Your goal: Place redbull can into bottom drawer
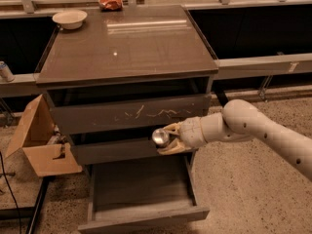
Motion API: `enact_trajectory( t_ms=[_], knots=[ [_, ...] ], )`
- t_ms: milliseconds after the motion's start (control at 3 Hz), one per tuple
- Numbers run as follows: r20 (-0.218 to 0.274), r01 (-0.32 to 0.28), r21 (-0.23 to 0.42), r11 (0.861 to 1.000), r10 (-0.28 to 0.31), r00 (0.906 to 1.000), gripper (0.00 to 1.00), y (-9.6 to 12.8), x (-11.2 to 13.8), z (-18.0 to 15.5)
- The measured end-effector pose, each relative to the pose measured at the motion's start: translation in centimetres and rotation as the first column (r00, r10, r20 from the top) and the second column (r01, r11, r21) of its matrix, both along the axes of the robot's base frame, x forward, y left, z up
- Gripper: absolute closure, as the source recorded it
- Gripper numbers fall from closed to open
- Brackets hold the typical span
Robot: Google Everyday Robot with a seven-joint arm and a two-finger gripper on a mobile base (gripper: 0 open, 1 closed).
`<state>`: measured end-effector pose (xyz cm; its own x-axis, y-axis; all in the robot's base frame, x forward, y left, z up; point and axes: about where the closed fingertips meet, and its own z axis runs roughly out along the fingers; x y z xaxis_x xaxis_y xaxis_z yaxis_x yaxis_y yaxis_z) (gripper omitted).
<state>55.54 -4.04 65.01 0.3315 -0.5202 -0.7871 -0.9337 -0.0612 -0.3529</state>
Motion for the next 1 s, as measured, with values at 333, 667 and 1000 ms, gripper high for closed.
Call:
enact_trajectory(
  t_ms=[333, 667, 1000],
  knots=[
    [-0.036, 0.038, 0.004, 0.999, -0.038, 0.9986, 1.00, -1.4, 1.5, -5.2],
    [-0.068, 0.096, 0.034, 0.995, -0.094, 0.9933, 1.00, -3.0, 3.1, -11.6],
    [-0.078, 0.103, 0.069, 0.992, -0.098, 0.9922, 1.00, -3.4, 3.7, -15.7]
  ],
)
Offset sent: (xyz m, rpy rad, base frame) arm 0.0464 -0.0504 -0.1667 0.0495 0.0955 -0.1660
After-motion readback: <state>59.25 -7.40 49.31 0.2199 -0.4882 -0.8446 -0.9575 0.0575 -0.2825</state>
